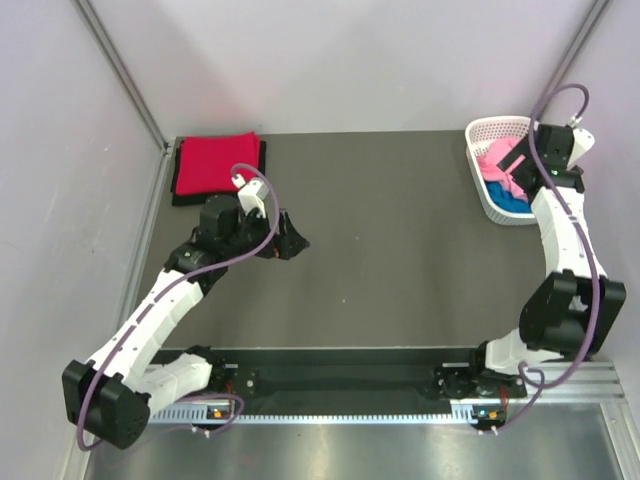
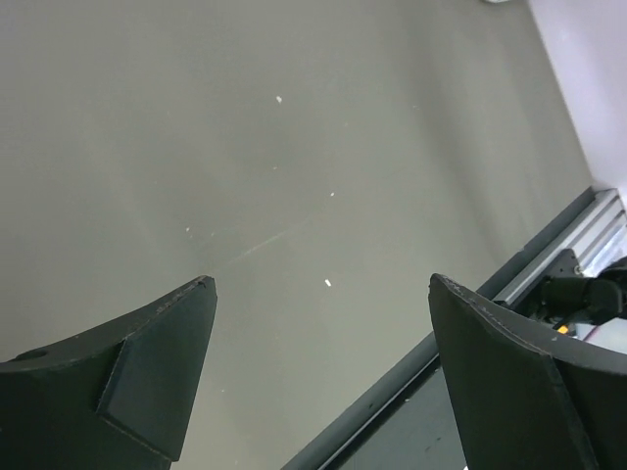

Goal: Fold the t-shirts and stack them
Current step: Grab the tshirt from the pile

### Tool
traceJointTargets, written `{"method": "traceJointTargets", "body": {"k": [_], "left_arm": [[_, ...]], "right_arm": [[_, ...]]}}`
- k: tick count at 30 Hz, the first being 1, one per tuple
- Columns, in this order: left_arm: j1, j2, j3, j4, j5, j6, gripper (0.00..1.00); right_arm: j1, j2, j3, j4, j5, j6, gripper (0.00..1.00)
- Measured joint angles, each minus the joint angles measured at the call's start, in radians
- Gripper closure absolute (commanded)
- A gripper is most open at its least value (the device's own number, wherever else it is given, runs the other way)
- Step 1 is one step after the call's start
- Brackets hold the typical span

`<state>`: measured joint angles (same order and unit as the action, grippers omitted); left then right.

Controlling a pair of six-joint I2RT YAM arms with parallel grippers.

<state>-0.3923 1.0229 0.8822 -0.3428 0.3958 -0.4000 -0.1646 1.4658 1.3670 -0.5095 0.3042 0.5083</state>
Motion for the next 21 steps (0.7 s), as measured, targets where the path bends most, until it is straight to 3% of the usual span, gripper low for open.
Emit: {"method": "traceJointTargets", "body": {"k": [15,17,19,21], "left_arm": [[0.0,0.012,-0.002,-0.002,-0.044,0.034,0.07],[0.0,0.012,-0.002,-0.002,-0.048,0.037,0.07],[0.0,0.012,-0.002,-0.002,-0.05,0.037,0.07],[0.0,0.016,-0.002,-0.003,-0.05,0.037,0.07]], "right_arm": [[-0.183,0.385,0.069,0.179,-0.205,0.092,0.25],[-0.196,0.416,0.069,0.195,-0.221,0.106,0.34],[-0.207,0.445,0.069,0.209,-0.237,0.113,0.59],[-0.217,0.463,0.069,0.221,-0.256,0.129,0.67]]}}
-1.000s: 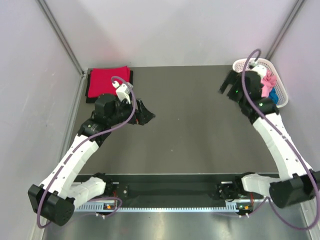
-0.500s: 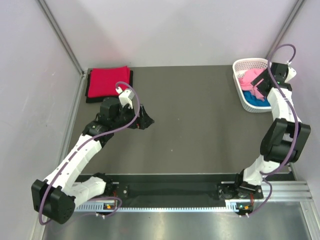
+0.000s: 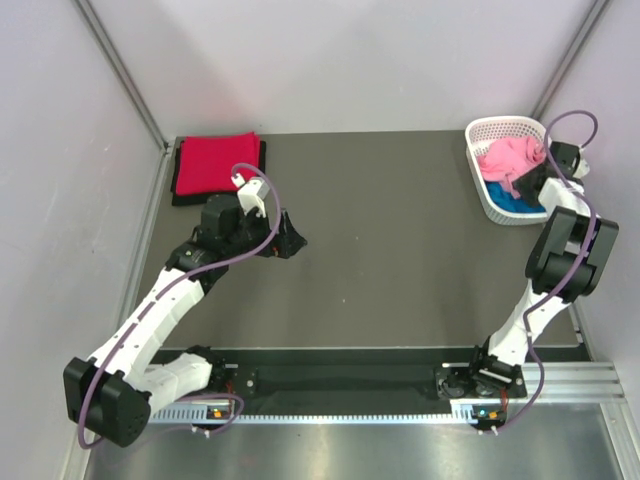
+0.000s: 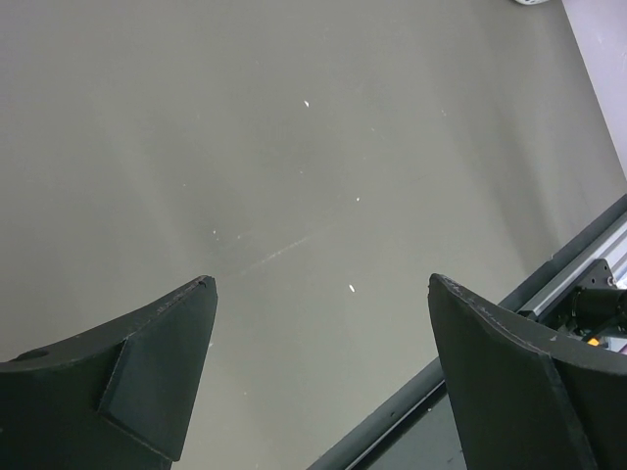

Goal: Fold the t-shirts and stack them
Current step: Grab the tshirt from the pile, then move the tshirt to the center of the board

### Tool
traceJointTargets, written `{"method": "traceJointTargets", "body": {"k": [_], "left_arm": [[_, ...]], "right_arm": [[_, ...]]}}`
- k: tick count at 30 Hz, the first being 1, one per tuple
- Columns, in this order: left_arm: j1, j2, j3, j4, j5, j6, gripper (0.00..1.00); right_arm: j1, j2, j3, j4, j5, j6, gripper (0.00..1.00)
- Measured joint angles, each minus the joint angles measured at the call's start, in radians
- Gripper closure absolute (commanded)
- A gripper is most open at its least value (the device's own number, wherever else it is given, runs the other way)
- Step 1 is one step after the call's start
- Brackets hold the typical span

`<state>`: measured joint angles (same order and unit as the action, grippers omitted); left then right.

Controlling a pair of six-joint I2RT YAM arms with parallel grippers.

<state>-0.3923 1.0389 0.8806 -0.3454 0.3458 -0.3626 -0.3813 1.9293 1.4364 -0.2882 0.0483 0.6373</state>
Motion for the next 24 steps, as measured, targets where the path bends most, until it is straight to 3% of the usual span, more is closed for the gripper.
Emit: {"method": "traceJointTargets", "body": {"k": [2,3,6,13,24], "left_arm": [[0.0,0.003,0.0,0.0,0.0,0.0,0.07],[0.0,0.004,0.0,0.0,0.0,0.0,0.07],[0.002,0.005,0.0,0.0,0.0,0.0,0.07],[0.012,-0.001,0.0,0.0,-0.004,-0.001,0.07],[0.012,-0.044,-0.001,-0.004,-0.03,-0.042,0.09]], "right_arm": [[-0.006,0.005,0.001,0.011,-0.015,0.004,0.77],[-0.009,0.005,0.008,0.011,-0.021,0.003,0.87],[-0.013,0.003,0.06,0.008,-0.044,-0.002,0.98],[-0.014,-0.08,0.148,-0.037,-0.11,-0.027,1.0],[0.026,-0.306,0.499,-0.24,-0.315,-0.102,1.0]]}}
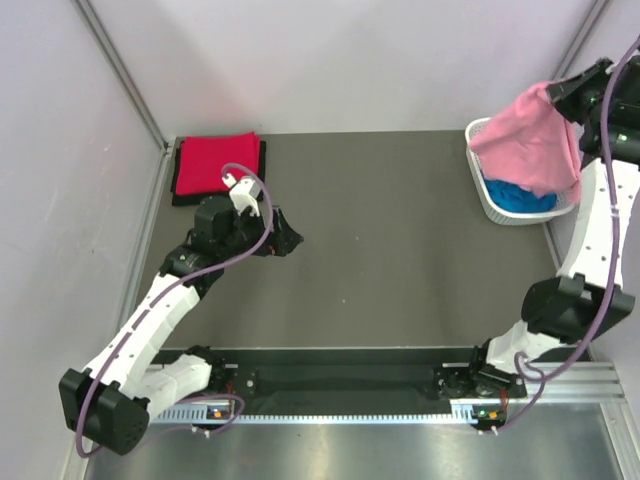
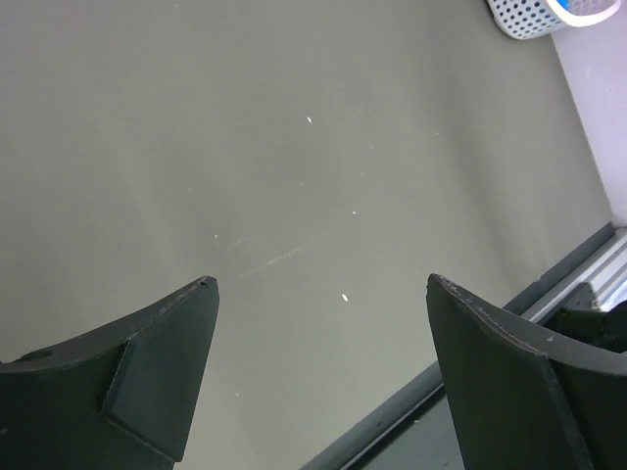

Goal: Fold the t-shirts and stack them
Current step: Move the tshirt to the center of the board, then flatten the tshirt out

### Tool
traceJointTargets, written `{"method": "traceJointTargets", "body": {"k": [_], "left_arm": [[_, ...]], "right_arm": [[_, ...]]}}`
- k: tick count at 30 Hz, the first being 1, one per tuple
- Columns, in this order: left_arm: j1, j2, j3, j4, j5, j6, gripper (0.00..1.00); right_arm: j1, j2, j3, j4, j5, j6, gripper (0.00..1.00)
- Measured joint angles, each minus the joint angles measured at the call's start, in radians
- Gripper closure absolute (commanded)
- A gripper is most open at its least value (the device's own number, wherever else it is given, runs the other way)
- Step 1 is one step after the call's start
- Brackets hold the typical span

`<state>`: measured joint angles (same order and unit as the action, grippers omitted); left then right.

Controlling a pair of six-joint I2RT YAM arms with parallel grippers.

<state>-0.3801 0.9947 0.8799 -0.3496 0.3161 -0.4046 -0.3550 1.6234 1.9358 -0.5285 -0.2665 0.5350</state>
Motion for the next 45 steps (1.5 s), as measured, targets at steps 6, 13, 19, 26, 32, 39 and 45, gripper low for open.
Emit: {"method": "traceJointTargets", "body": {"k": [6,13,19,26,32,39,45], "left_arm": [[0.0,-0.007,0.048,-0.064,-0.001,-0.045,0.11],[0.0,-0.108,0.082,-0.156,-0.047,-0.069,0.11],[0.0,-0.134,0.069,-0.208,-0.072,-0.084,0.11],[0.0,-0.056,-0.009,-0.163,0.001,-0.138,0.13],[-0.048,0.114,-0.078,-0.032,0.051,-0.244,0.16],[-0.246,0.286,-0.087,0.102,0.008,-0.309,0.17],[-0.285,0.438,-0.079,0.156,0.008,-0.33,0.2]], "right_arm": [[0.221,-0.262,-0.08,-0.021,-0.111,0.019,1.0],[0.583,-0.592,-0.748,0.138,-0.108,0.14,0.75],[0.752,-0.454,-1.077,0.057,-0.05,0.147,0.49],[0.71,-0.59,-1.112,-0.069,0.212,0.194,0.41],[0.528,-0.682,-1.205,-0.106,0.29,0.236,0.48],[0.474,-0.743,-1.371,-0.158,0.276,0.29,0.51],[0.472,-0.816,-1.527,-0.123,0.252,0.34,0.5]]}}
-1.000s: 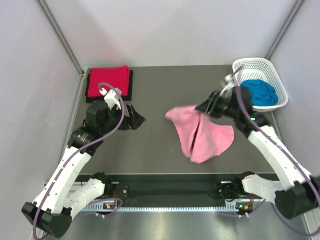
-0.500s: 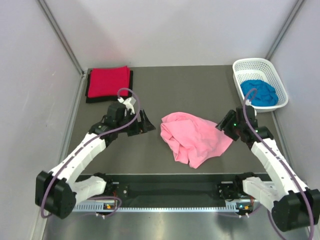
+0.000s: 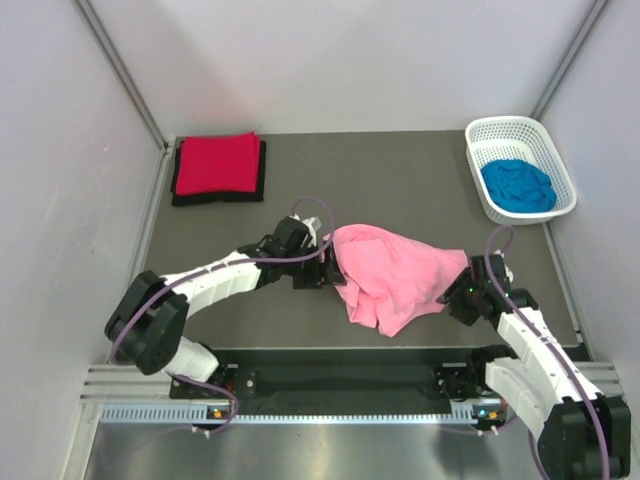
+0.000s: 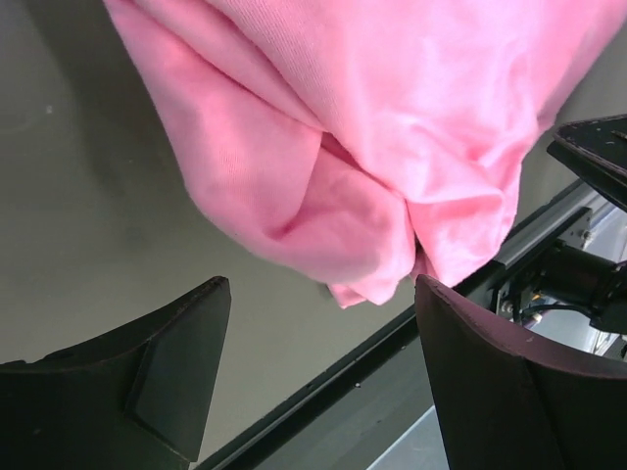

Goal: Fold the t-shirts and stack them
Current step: Flatten the tshirt out

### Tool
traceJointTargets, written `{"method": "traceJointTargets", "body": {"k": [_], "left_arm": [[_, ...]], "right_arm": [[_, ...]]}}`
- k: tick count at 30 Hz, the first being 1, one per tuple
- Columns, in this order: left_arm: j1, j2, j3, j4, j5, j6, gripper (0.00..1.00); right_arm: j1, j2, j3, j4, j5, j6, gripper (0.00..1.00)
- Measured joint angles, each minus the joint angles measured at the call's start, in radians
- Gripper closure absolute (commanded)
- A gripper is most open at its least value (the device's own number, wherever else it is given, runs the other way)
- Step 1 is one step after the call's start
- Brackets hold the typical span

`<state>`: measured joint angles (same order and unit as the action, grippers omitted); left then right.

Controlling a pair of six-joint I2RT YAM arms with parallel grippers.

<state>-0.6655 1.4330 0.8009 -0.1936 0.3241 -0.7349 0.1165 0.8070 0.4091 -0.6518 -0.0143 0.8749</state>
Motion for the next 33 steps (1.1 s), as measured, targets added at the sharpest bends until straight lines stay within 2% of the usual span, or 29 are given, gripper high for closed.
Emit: {"method": "traceJointTargets", "body": {"k": [5,8,9,10,12,13,14,15,18,20,25,28,30,33], "left_arm": [[-0.027,0.073,0.002,0.051,0.003,-0.005,0.22],[-0.041,0.1,0.005,0.09,0.011,-0.011,0.32],[-0.043,0.113,0.011,0.098,0.012,-0.012,0.37],[-0.046,0.127,0.019,0.101,0.015,-0.013,0.57],[-0.048,0.154,0.04,0.101,0.012,-0.009,0.77],[-0.048,0.165,0.053,0.095,0.007,-0.002,0.83],[-0.048,0.173,0.067,0.088,-0.001,0.007,0.98],[-0.048,0.18,0.087,0.072,-0.011,0.017,1.0],[-0.047,0.201,0.189,-0.011,-0.067,0.068,1.0],[-0.038,0.227,0.311,-0.095,-0.111,0.109,1.0],[0.035,0.317,0.762,-0.282,-0.209,0.206,1.0],[0.071,0.326,0.959,-0.326,-0.262,0.25,1.0],[0.082,0.313,1.03,-0.343,-0.296,0.27,1.0],[0.079,0.257,1.016,-0.363,-0.315,0.286,1.0]], "right_arm": [[0.0,0.006,-0.026,0.043,0.01,0.013,0.5],[0.0,0.029,-0.042,0.095,0.023,0.019,0.52],[0.0,0.035,-0.049,0.111,0.03,0.019,0.53],[0.0,0.038,-0.053,0.122,0.034,0.02,0.59],[-0.001,0.041,-0.056,0.148,0.055,0.014,0.71],[-0.001,0.042,-0.057,0.153,0.065,0.014,0.86],[-0.001,0.045,-0.057,0.158,0.076,0.006,0.93],[-0.001,0.047,-0.056,0.16,0.087,0.002,1.0],[-0.002,0.052,-0.032,0.152,0.114,-0.01,1.0],[-0.004,0.067,0.041,0.127,0.127,-0.026,1.0],[-0.013,0.147,0.484,0.078,0.177,-0.088,1.0],[-0.014,0.168,0.766,0.087,0.203,-0.126,1.0],[-0.015,0.15,0.877,0.088,0.212,-0.145,1.0],[-0.015,0.084,0.928,0.07,0.212,-0.167,1.0]]}}
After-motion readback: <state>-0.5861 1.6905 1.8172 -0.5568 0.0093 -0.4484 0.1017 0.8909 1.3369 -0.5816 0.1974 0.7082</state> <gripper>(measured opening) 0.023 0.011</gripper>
